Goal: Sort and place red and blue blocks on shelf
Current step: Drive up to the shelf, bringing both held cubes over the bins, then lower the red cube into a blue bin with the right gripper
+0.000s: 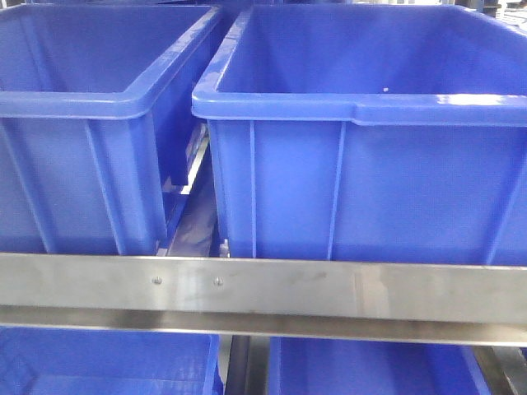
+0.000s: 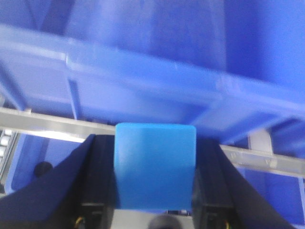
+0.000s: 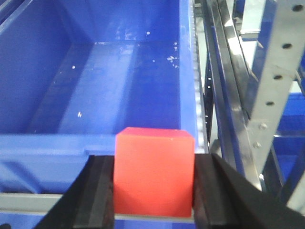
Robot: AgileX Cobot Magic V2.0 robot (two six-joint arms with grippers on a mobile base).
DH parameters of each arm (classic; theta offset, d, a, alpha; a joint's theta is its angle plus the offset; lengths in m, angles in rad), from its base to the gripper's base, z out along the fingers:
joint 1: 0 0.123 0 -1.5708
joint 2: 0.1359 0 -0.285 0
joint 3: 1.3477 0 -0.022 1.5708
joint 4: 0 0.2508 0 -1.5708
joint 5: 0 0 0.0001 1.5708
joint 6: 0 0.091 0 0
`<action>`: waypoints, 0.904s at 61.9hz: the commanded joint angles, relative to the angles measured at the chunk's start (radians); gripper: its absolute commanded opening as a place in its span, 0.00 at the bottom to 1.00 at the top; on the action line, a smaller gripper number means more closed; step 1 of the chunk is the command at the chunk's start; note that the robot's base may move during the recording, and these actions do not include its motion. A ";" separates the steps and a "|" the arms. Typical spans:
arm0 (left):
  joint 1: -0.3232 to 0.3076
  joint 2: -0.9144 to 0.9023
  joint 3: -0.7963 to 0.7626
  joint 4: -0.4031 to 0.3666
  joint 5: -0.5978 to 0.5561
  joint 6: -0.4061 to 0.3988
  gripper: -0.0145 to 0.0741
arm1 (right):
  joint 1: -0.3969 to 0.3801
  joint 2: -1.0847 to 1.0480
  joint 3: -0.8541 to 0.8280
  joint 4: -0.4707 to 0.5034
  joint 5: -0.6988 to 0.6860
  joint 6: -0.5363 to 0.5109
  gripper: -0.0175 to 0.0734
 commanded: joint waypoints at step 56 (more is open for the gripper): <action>0.003 -0.003 -0.028 0.006 -0.074 -0.009 0.30 | -0.008 0.007 -0.029 -0.004 -0.086 -0.005 0.25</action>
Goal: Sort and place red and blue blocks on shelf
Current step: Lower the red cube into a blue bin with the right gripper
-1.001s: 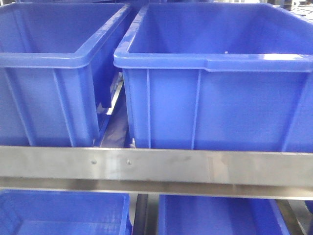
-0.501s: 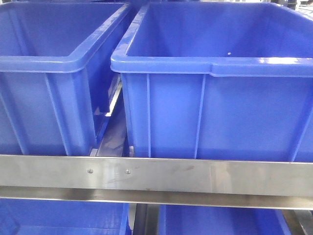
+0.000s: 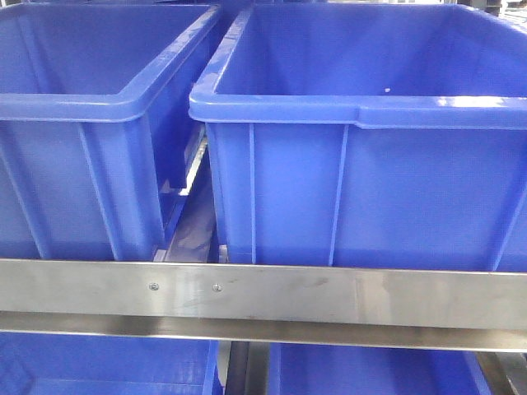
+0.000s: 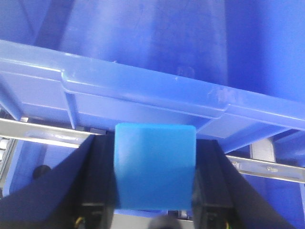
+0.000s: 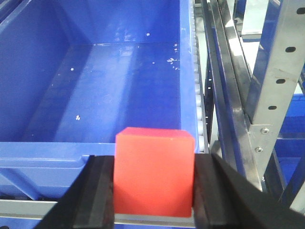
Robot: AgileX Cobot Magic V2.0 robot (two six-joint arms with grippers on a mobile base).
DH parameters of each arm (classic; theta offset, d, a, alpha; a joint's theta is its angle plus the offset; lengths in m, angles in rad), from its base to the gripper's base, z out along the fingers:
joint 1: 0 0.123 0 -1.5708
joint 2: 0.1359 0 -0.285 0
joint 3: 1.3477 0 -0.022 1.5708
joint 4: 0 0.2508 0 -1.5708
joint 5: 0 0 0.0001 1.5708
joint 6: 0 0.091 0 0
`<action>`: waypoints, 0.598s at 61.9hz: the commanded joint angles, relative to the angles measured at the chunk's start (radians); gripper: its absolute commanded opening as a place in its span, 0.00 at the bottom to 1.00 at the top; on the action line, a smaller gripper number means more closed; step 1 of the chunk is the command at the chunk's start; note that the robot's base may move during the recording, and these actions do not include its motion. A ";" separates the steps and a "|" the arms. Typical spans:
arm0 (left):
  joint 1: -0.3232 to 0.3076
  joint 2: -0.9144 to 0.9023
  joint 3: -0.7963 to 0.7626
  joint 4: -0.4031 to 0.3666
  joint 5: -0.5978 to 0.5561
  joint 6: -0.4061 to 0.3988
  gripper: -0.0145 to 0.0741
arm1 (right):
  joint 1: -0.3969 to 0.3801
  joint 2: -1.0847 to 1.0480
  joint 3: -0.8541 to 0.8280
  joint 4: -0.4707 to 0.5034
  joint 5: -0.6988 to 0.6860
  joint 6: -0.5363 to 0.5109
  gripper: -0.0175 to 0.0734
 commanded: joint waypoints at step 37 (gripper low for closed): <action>0.003 -0.003 -0.028 0.006 -0.074 -0.009 0.30 | -0.008 0.007 -0.029 -0.004 -0.086 -0.005 0.25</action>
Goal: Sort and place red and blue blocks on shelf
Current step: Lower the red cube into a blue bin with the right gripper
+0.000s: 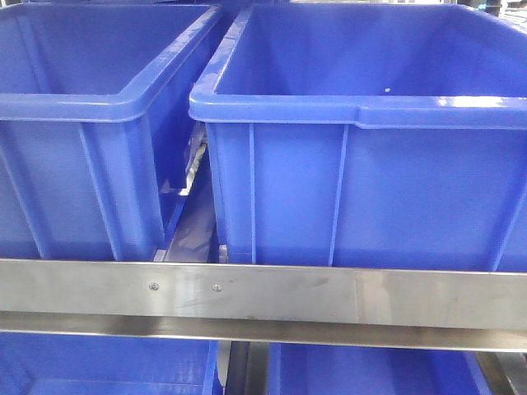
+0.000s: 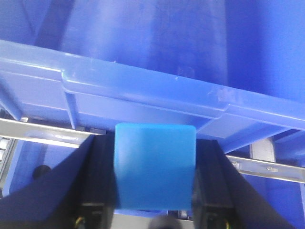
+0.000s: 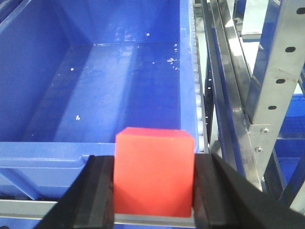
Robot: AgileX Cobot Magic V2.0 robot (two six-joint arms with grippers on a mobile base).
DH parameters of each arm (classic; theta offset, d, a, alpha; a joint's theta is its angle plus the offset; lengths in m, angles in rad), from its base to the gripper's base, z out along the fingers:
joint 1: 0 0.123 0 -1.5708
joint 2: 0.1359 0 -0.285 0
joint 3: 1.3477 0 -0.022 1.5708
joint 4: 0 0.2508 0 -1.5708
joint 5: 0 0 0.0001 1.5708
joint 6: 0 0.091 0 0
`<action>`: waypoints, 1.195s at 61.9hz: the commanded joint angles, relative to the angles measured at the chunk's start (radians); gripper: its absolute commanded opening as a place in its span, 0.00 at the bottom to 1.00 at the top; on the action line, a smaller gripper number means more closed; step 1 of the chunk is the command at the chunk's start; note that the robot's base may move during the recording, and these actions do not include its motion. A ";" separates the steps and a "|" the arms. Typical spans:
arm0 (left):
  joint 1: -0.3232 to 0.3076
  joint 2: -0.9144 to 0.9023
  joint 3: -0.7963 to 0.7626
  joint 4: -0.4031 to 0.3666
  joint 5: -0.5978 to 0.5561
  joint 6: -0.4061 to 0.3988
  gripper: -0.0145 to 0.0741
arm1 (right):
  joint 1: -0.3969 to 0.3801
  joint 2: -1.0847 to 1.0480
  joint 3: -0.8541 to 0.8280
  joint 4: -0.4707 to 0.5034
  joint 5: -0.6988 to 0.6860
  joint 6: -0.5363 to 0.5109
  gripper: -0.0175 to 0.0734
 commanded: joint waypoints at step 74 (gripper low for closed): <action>0.003 0.006 -0.028 -0.022 -0.207 -0.009 0.30 | -0.008 0.030 -0.029 -0.004 -0.265 -0.009 0.25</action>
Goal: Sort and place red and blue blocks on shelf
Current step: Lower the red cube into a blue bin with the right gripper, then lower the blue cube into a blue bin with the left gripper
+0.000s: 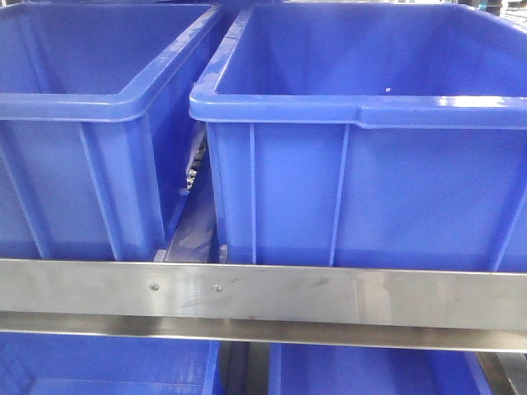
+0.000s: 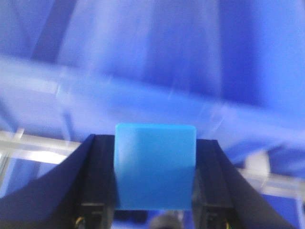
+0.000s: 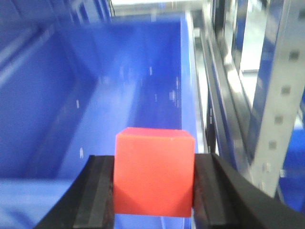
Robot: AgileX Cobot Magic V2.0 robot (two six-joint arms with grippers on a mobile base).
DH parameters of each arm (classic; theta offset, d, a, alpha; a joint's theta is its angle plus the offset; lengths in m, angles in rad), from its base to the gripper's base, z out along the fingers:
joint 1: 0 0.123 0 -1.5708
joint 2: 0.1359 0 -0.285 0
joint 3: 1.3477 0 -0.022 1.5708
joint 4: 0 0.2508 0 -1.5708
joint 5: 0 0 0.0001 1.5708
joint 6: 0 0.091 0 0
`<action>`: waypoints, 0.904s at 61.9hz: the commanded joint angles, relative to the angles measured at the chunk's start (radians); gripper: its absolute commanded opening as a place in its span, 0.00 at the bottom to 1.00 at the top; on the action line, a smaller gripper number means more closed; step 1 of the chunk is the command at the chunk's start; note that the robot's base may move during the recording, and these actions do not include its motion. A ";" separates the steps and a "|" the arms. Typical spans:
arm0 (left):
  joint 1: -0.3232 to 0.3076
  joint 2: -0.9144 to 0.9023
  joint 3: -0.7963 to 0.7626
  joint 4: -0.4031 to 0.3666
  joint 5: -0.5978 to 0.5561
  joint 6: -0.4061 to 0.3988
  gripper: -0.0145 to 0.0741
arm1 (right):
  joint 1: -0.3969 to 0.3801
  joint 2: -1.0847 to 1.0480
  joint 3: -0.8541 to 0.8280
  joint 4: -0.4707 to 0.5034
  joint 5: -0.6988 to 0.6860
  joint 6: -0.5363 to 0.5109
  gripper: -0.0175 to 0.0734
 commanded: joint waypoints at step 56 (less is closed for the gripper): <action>0.003 0.418 -0.330 0.005 -0.242 -0.003 0.30 | 0.122 0.635 -0.282 -0.004 -0.361 -0.047 0.25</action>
